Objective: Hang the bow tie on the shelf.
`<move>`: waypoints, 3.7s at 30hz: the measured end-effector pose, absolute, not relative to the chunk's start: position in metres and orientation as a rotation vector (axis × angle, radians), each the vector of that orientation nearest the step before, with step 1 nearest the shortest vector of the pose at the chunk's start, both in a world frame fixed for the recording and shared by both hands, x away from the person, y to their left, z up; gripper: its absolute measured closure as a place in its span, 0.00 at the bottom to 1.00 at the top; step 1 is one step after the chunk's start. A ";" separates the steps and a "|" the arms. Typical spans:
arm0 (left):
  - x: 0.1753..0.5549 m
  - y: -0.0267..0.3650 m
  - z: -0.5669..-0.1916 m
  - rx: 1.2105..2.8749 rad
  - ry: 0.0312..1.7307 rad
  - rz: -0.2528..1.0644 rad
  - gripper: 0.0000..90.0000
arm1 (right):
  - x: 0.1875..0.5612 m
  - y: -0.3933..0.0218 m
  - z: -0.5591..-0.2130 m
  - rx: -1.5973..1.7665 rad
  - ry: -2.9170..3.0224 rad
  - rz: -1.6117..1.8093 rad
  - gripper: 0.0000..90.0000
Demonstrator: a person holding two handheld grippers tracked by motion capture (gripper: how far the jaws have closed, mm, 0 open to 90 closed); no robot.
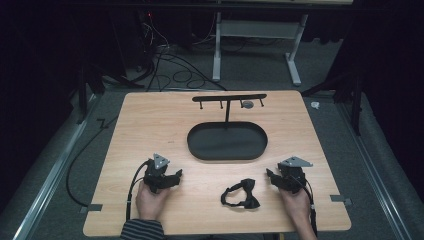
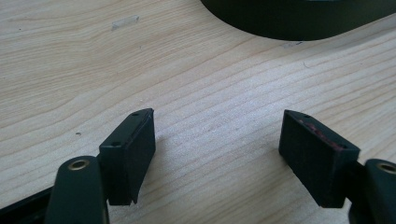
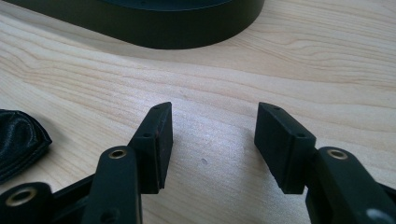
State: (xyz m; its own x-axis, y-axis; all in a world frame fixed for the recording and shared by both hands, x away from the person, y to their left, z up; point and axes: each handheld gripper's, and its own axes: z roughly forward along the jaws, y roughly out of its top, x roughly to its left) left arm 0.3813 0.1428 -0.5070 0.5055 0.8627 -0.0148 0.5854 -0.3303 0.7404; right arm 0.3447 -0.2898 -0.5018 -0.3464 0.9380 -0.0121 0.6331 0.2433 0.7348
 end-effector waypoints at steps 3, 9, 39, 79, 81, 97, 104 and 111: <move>0.381 0.143 -0.507 2.046 1.182 0.505 0.31 | 0.345 -0.290 -0.502 1.432 2.068 0.894 0.54; 0.381 0.143 -0.507 2.044 1.182 0.505 0.31 | 0.345 -0.290 -0.502 1.431 2.069 0.896 0.53; 0.381 0.143 -0.507 2.044 1.182 0.505 0.31 | 0.328 -0.270 -0.480 1.342 2.136 1.033 0.60; 0.381 0.143 -0.507 2.045 1.182 0.505 0.31 | 0.314 -0.202 -0.474 1.080 2.385 1.215 0.57; 0.381 0.143 -0.507 2.044 1.182 0.505 0.31 | 0.316 -0.200 -0.476 1.082 2.401 1.216 0.57; 0.381 0.143 -0.507 2.044 1.182 0.505 0.31 | 0.323 -0.192 -0.494 1.089 2.488 1.117 0.73; 0.381 0.143 -0.507 2.044 1.182 0.505 0.31 | 0.323 -0.192 -0.497 1.053 2.517 1.078 0.89; 0.381 0.143 -0.507 2.045 1.182 0.505 0.31 | 0.321 -0.191 -0.497 1.003 2.534 1.062 0.98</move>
